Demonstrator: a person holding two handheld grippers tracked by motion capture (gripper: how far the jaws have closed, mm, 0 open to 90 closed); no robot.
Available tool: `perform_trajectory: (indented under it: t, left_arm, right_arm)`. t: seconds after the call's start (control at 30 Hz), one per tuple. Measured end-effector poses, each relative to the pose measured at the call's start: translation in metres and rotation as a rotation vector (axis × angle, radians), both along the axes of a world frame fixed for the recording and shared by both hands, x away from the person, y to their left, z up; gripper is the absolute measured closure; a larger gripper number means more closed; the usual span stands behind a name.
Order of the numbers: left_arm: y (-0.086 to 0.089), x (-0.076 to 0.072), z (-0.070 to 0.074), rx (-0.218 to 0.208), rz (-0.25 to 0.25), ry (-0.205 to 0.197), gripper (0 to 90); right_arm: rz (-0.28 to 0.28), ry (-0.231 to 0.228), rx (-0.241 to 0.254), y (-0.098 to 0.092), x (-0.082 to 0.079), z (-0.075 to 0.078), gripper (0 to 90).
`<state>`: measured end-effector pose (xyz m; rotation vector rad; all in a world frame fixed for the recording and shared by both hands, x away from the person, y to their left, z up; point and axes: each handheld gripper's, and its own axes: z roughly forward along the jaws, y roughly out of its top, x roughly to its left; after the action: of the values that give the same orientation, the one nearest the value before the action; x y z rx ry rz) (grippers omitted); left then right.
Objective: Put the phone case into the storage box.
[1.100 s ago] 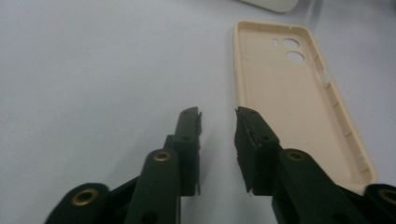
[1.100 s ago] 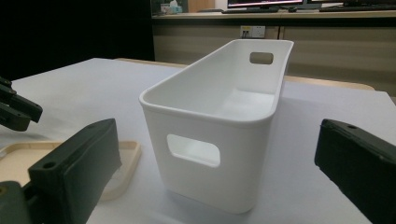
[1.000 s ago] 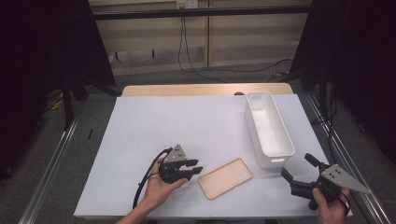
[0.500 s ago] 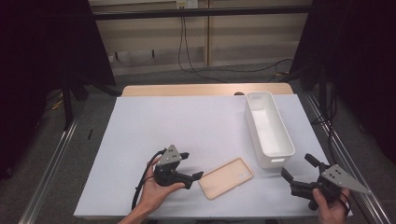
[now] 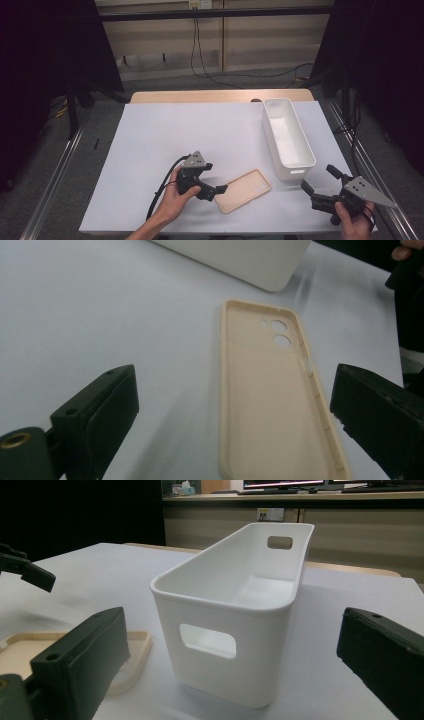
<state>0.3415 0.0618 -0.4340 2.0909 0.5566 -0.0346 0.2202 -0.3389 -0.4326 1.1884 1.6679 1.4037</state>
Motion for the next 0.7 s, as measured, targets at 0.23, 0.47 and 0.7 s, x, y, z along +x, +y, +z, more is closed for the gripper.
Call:
perform_trajectory:
  t: [0.23, 0.47, 0.7]
  left_arm:
    - [-0.015, 0.007, 0.0, 0.075, -0.027, 0.008, 6.0]
    - [-0.026, 0.014, -0.003, 0.124, -0.102, 0.059, 6.6]
    - [-0.035, 0.019, -0.002, 0.212, -0.134, 0.053, 10.4]
  right_arm:
    - [-0.002, 0.001, -0.002, -0.001, 0.0, 0.0, 0.0]
    - [-0.006, 0.004, 0.0, -0.001, 0.0, 0.0, 0.0]
    - [-0.008, 0.004, -0.003, 0.0, 0.0, 0.0, 0.2]
